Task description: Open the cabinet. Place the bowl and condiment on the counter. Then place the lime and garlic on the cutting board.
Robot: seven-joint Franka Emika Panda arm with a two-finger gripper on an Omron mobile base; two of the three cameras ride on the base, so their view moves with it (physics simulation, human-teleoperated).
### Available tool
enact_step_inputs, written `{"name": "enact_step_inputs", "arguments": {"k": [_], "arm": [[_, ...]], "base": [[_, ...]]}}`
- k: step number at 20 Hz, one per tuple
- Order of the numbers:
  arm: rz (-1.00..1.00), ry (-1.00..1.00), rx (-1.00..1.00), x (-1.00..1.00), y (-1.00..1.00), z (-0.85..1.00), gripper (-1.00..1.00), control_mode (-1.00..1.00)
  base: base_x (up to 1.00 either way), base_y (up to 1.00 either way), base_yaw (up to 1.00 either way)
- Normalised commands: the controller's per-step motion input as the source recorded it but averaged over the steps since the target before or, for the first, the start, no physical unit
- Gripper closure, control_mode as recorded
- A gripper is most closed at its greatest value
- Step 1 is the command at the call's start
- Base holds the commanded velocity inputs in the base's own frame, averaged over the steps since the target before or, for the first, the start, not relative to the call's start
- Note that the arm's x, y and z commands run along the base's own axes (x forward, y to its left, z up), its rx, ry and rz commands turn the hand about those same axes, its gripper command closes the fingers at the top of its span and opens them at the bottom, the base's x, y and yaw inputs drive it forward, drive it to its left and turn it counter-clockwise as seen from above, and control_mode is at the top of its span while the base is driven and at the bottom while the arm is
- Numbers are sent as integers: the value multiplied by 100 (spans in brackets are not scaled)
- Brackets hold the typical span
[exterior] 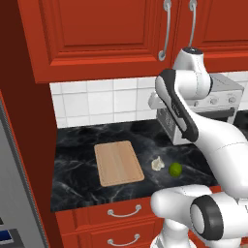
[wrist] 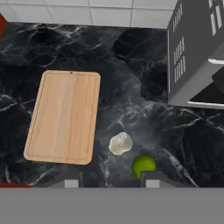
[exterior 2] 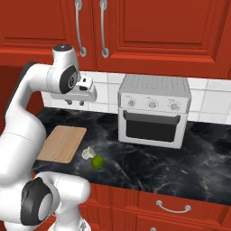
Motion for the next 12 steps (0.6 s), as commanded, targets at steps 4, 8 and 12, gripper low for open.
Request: {"name": "enact_step_inputs", "arguments": {"k": [4, 8, 12], "arm": [[0, -7, 2, 0, 0, 17, -100, -100], [0, -18, 4, -3, 0, 36, -100, -100], [0, -18, 4, 0, 0, 41, -100, -100]], "base": [[0, 0, 0], [0, 0, 0], [0, 0, 0]]}}
